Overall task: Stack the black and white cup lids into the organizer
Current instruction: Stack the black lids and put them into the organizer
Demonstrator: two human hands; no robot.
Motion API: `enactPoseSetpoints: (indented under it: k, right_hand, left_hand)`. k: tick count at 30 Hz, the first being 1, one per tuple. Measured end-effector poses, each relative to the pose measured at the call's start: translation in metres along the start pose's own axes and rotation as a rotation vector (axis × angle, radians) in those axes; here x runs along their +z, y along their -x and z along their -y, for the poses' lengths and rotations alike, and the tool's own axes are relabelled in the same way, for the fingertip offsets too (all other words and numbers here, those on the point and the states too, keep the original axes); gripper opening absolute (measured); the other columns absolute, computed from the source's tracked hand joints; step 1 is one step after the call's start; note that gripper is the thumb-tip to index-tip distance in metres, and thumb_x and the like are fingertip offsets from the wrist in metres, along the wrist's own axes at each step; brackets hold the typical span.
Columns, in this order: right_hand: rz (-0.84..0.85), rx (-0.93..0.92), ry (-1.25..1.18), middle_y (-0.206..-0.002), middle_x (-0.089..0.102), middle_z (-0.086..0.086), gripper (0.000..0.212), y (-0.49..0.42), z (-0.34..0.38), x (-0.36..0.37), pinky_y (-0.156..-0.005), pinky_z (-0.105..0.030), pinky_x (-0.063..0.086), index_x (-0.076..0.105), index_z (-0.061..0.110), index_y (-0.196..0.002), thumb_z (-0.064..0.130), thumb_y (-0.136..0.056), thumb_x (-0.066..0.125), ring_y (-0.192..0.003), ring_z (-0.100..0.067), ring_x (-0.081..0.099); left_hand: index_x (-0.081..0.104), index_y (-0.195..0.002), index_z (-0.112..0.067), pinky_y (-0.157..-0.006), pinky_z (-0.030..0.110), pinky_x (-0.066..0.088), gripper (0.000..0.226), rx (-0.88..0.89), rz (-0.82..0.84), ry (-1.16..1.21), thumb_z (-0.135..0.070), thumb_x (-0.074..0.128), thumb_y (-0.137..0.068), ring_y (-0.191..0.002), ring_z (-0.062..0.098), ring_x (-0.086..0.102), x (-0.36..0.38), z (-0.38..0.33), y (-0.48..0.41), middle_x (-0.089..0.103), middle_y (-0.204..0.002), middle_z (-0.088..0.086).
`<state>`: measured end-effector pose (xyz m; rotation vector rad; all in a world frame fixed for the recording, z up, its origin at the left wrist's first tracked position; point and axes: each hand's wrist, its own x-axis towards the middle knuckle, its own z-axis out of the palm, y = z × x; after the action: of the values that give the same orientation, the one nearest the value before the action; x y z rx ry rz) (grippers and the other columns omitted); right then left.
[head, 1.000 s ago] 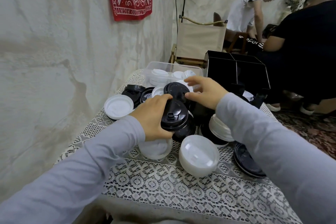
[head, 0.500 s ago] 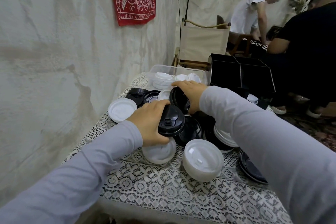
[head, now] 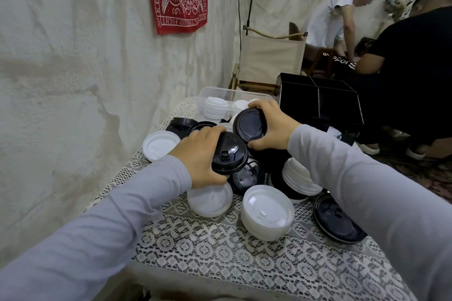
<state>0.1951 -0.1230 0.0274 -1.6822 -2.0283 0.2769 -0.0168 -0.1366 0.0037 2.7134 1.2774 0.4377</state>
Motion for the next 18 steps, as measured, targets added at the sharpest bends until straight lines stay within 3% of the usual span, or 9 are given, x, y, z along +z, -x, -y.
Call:
enactPoseSetpoints:
  k: [2, 4, 7, 9, 14, 18]
  right_hand:
    - [0.015, 0.062, -0.085, -0.126, 0.033, 0.001, 0.091, 0.007, -0.002, -0.001, -0.100, -0.015, 0.029, 0.035, 0.017, -0.138, 0.019, -0.063, 0.086, -0.116, -0.009, 0.036]
    - [0.020, 0.143, -0.231, -0.125, 0.045, -0.003, 0.086, 0.010, -0.006, -0.001, -0.103, -0.025, 0.038, 0.040, 0.018, -0.136, 0.014, -0.064, 0.086, -0.111, -0.015, 0.048]
    - [-0.017, 0.237, -0.554, -0.108, 0.061, -0.012, 0.066, 0.017, -0.010, 0.000, -0.097, -0.037, 0.048, 0.048, 0.010, -0.131, -0.007, -0.073, 0.074, -0.095, -0.023, 0.062]
    - [-0.052, 0.303, -0.800, -0.094, 0.060, -0.010, 0.060, 0.022, -0.010, 0.002, -0.092, -0.040, 0.051, 0.049, 0.004, -0.130, -0.016, -0.077, 0.064, -0.086, -0.023, 0.062]
    - [-0.123, 0.433, -1.220, -0.096, 0.059, -0.007, 0.031, 0.027, 0.003, 0.005, -0.070, -0.032, 0.052, 0.050, 0.004, -0.128, 0.002, -0.098, 0.042, -0.083, -0.018, 0.060]
    - [-0.251, 0.470, -1.326, -0.102, 0.058, -0.013, 0.035, 0.030, 0.015, 0.010, -0.075, -0.037, 0.050, 0.046, 0.002, -0.131, -0.003, -0.099, 0.033, -0.091, -0.025, 0.059]
  left_hand:
    - [0.022, -0.144, -0.017, -0.102, 0.040, 0.035, 0.096, -0.001, -0.015, 0.001, -0.038, 0.075, -0.067, -0.121, 0.028, 0.039, -0.003, -0.004, -0.002, 0.039, -0.135, 0.005]
    - [0.022, -0.144, -0.017, -0.102, 0.040, 0.034, 0.097, -0.002, -0.031, 0.004, -0.038, 0.076, -0.066, -0.122, 0.028, 0.038, -0.005, -0.007, -0.004, 0.038, -0.136, 0.005]
    - [0.021, -0.144, -0.018, -0.103, 0.039, 0.034, 0.097, -0.009, -0.048, 0.009, -0.039, 0.076, -0.066, -0.123, 0.029, 0.037, -0.007, -0.010, -0.006, 0.038, -0.138, 0.005]
    - [0.021, -0.145, -0.019, -0.103, 0.039, 0.034, 0.098, -0.014, -0.062, 0.015, -0.039, 0.075, -0.065, -0.122, 0.029, 0.038, -0.008, -0.010, -0.006, 0.039, -0.137, 0.004]
    - [0.019, -0.145, -0.020, -0.104, 0.035, 0.031, 0.099, -0.019, -0.083, 0.017, -0.039, 0.075, -0.067, -0.125, 0.028, 0.035, -0.010, -0.012, -0.007, 0.038, -0.137, 0.004]
    - [0.020, -0.145, -0.019, -0.105, 0.036, 0.031, 0.098, -0.020, -0.098, 0.015, -0.041, 0.076, -0.067, -0.125, 0.028, 0.036, -0.011, -0.015, -0.008, 0.039, -0.136, 0.004]
